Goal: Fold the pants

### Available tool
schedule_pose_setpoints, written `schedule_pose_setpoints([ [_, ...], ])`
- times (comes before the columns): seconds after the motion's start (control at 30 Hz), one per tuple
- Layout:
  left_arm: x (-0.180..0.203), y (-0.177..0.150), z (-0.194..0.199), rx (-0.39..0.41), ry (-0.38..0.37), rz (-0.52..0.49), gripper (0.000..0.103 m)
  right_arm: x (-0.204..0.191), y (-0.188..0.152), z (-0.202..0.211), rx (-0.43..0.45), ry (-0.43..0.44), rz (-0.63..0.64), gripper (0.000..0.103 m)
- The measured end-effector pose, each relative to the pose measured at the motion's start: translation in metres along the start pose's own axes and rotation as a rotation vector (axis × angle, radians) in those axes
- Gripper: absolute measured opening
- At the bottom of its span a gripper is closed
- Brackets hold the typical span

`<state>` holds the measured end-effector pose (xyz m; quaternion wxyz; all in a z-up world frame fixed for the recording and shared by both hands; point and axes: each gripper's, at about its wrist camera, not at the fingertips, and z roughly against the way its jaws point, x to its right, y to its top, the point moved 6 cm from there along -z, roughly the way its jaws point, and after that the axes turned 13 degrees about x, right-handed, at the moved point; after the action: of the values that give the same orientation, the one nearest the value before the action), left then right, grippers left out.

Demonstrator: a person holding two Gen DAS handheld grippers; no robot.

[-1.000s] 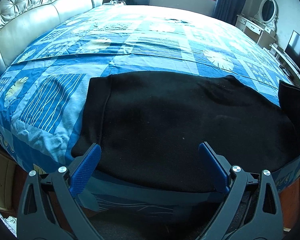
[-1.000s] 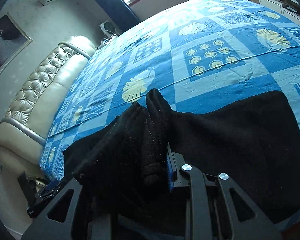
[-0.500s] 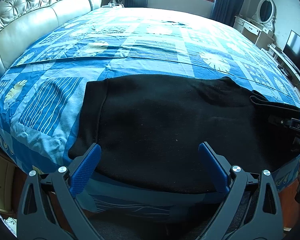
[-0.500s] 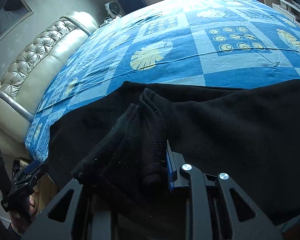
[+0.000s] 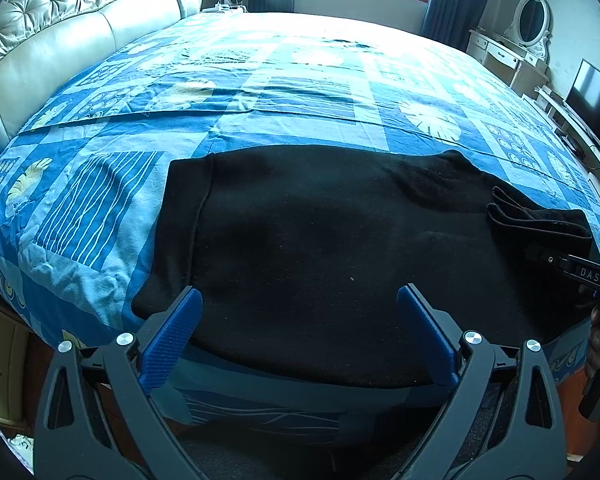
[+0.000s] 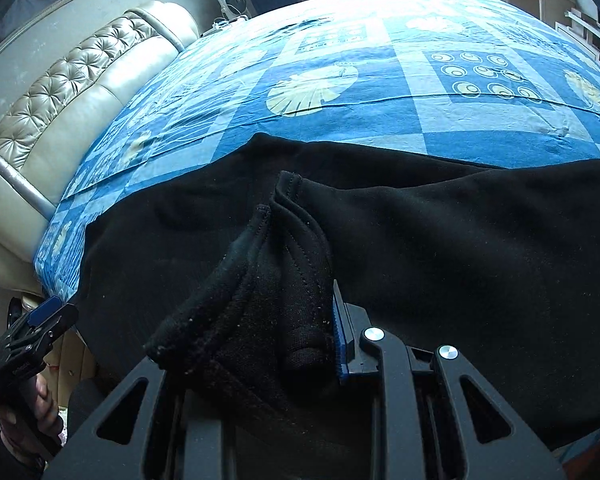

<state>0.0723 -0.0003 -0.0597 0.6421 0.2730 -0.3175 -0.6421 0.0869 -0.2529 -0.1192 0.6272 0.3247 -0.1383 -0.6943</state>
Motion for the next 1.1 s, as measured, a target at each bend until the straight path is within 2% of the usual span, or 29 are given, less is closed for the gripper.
schedule_pose_setpoints([
  [0.67, 0.001, 0.001, 0.0, 0.001, 0.002, 0.003, 0.098, -0.01, -0.004, 0.006, -0.012, 0.041, -0.068, 0.038],
  [0.83, 0.001, 0.002, 0.001, 0.002, 0.0, 0.005, 0.098, -0.016, -0.004, 0.01, -0.015, 0.053, -0.079, 0.039],
  [1.03, 0.0, 0.003, 0.003, 0.003, 0.0, 0.002, 0.098, -0.03, -0.005, 0.016, -0.009, 0.055, -0.034, 0.043],
  [1.1, 0.0, 0.003, 0.002, 0.005, -0.001, 0.002, 0.098, -0.038, -0.007, 0.016, -0.016, 0.082, -0.023, 0.045],
])
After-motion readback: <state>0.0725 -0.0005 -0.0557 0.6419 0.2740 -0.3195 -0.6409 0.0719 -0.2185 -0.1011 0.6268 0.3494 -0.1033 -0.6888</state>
